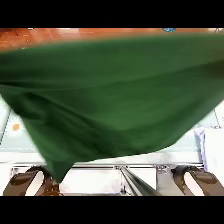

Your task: Fold the shirts.

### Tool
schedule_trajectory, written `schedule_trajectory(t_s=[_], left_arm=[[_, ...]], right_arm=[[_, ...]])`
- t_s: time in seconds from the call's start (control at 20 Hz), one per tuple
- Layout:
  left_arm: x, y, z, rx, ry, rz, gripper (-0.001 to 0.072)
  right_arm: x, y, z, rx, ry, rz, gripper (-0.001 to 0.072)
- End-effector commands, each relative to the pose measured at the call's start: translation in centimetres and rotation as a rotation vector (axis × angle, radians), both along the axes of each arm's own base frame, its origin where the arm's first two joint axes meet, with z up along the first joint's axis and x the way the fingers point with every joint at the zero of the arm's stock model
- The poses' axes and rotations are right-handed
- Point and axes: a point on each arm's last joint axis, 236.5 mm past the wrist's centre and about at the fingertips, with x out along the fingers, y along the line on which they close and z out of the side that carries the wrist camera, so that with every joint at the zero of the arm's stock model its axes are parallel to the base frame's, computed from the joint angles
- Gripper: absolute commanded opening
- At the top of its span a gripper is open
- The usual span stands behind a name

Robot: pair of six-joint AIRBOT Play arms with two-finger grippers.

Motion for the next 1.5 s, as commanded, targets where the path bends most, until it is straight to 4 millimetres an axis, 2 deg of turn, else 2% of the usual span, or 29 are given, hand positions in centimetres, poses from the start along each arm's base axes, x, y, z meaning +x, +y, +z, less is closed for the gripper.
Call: schedule_trajectory(t_s=[0.0, 0.15, 0.25, 0.35, 0.5, 0.65, 0.75, 0.85, 1.0, 1.05, 1.1, 1.15, 1.2, 1.3, 1.45], left_arm=[[5.3, 0.6, -12.1, -0.111, 0.285, 0.06, 0.0019], [12.3, 1.0, -22.4, -0.19, 0.385, 0.188, 0.0019], [16.7, 1.0, -27.5, -0.206, 0.436, 0.256, 0.0019], [21.1, 0.9, -31.1, -0.223, 0.483, 0.301, 0.0019], [26.8, 0.4, -34.4, -0.235, 0.548, 0.298, 0.0019], [32.0, -0.2, -34.6, -0.237, 0.534, 0.262, 0.0019], [34.4, -0.6, -34.3, -0.239, 0.514, 0.241, 0.0019], [35.3, -1.1, -35.1, -0.235, 0.529, 0.218, 0.0019], [34.9, -1.5, -36.2, -0.23, 0.569, 0.201, 0.002], [34.6, -1.5, -36.2, -0.229, 0.58, 0.194, 0.0032], [34.0, -1.6, -36.1, -0.226, 0.602, 0.176, 0.0184], [33.5, -1.4, -35.8, -0.222, 0.627, 0.155, 0.0472], [32.7, -0.8, -35.4, -0.217, 0.659, 0.132, 0.0508], [30.4, 1.7, -33.6, -0.209, 0.746, 0.071, 0.0507], [26.8, 7.4, -29.2, -0.209, 0.781, 0.063, 0.0507]], right_arm=[[4.1, -0.2, -10.0, 0.061, 0.227, -0.013, 0.002], [9.5, -0.9, -18.5, 0.105, 0.369, -0.047, 0.0019], [13.6, -1.5, -23.2, 0.124, 0.448, -0.068, 0.0019], [17.8, -1.7, -26.7, 0.157, 0.499, -0.082, 0.002], [23.6, -1.9, -30.6, 0.202, 0.557, -0.091, 0.0019], [29.2, -2.2, -32.2, 0.246, 0.529, -0.116, 0.0019], [32.0, -2.5, -33.3, 0.293, 0.508, -0.157, 0.002], [33.6, -1.9, -34.6, 0.367, 0.506, -0.174, 0.002], [34.1, -0.8, -36.1, 0.451, 0.539, -0.175, 0.0038], [34.1, -0.6, -36.1, 0.463, 0.544, -0.174, 0.016], [33.9, -0.6, -35.9, 0.467, 0.547, -0.169, 0.0352], [33.7, -0.7, -35.3, 0.477, 0.556, -0.159, 0.0417], [33.2, -1.1, -34.3, 0.492, 0.569, -0.144, 0.0417], [31.6, -3.1, -31.6, 0.493, 0.593, -0.115, 0.0417], [27.4, -8.9, -26.2, 0.463, 0.579, -0.15, 0.0417]])
